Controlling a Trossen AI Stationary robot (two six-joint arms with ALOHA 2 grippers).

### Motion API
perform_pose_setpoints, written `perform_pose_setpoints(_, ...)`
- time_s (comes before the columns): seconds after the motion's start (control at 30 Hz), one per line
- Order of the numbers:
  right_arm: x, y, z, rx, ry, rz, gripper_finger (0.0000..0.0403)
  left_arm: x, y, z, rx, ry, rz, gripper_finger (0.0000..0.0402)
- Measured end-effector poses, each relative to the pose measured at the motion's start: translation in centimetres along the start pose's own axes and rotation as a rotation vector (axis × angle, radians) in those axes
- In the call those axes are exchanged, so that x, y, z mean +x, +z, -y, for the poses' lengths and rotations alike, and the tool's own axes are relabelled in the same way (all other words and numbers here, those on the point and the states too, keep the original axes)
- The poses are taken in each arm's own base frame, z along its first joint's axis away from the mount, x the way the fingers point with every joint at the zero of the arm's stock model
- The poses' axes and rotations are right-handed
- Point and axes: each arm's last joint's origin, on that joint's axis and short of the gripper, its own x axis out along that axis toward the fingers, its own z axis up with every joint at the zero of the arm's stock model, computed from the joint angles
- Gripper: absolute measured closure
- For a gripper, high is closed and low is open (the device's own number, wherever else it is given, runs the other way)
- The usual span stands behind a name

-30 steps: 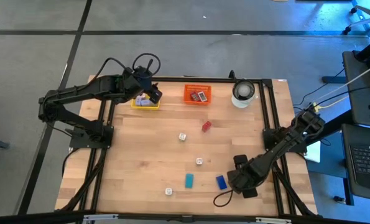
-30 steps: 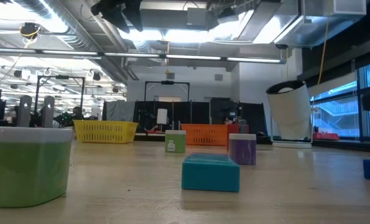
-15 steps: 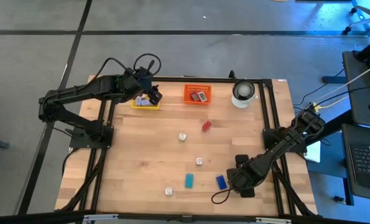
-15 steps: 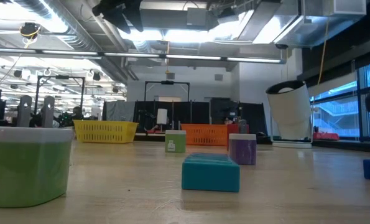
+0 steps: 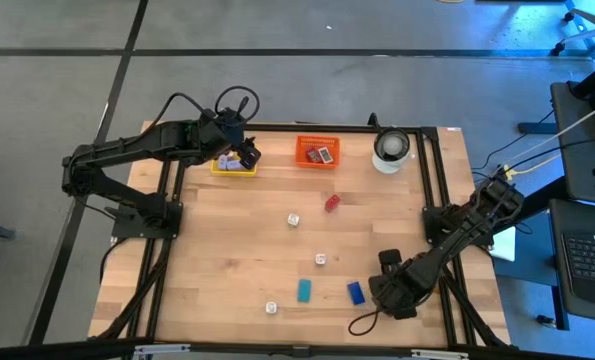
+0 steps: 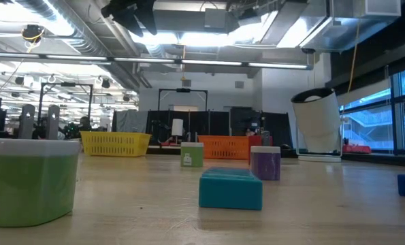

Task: Pick & Place Office items
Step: Put the red digital timer into the orange bin

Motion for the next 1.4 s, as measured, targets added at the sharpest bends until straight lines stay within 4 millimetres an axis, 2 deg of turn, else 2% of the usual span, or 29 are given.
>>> perform_pose_setpoints(0.27,0.0,-0.2,-0.2,-0.002,-0.007,0.003,0.0245,0.0,0.0,0.0,0.000,0.000,0.000,0.0148)
perform_pose_setpoints(0.37,-0.1,0.0,-0.2,0.040,-0.010,0.004,0.0246,0.0,0.0,0.0,0.000,0.000,0.000,0.0148)
perform_pose_setpoints(0.47,-0.7,0.4,0.0,0.155,-0.015,0.024,0.0242,0.0,0.0,0.0,0.000,0.000,0.000,0.0148)
perform_pose_setpoints(0.63,-3.1,1.3,0.8,0.285,-0.073,0.207,0.0240,0.0,0.0,0.0,0.000,0.000,0.000,0.0148)
perform_pose_setpoints(0.83,-5.9,1.7,3.5,0.512,-0.203,0.458,0.0242,0.0,0.0,0.0,0.000,0.001,0.000,0.0148)
perform_pose_setpoints(1.13,-9.7,3.3,8.8,0.926,-0.486,0.984,0.0241,-0.3,-0.1,0.4,0.012,-0.016,0.003,0.0148)
perform_pose_setpoints(1.27,-10.8,4.8,11.1,1.064,-0.501,1.129,0.0241,-0.5,-0.3,0.7,0.022,-0.031,0.005,0.0148)
perform_pose_setpoints(1.4,-11.8,6.5,13.4,1.117,-0.468,1.196,0.0241,-0.7,-0.4,0.9,0.030,-0.041,0.006,0.0148)
